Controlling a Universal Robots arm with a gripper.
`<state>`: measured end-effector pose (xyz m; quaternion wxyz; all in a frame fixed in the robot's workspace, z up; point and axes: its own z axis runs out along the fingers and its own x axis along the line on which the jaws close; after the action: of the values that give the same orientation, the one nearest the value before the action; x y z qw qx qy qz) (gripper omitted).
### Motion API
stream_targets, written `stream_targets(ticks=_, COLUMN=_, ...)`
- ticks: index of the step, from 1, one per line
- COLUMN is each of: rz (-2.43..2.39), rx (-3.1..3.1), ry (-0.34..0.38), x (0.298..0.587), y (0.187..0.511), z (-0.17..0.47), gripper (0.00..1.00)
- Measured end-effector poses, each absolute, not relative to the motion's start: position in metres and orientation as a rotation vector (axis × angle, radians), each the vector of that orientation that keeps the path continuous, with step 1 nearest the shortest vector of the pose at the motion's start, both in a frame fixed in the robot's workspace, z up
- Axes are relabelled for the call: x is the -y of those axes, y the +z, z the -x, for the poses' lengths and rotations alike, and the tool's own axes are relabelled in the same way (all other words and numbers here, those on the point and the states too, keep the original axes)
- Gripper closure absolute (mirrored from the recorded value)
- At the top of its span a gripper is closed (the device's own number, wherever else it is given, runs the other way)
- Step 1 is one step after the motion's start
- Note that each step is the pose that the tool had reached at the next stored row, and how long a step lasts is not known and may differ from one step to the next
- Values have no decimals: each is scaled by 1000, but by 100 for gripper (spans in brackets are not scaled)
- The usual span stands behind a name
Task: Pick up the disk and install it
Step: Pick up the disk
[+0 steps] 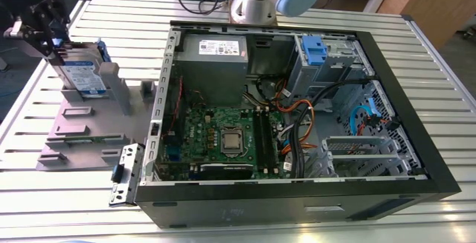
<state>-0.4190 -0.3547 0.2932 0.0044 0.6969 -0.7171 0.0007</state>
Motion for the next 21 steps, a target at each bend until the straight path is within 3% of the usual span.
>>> stream_targets(ticks=21, rz=-2191, rx=2239, ry=2, x=355, y=286, z=419, gripper=47)
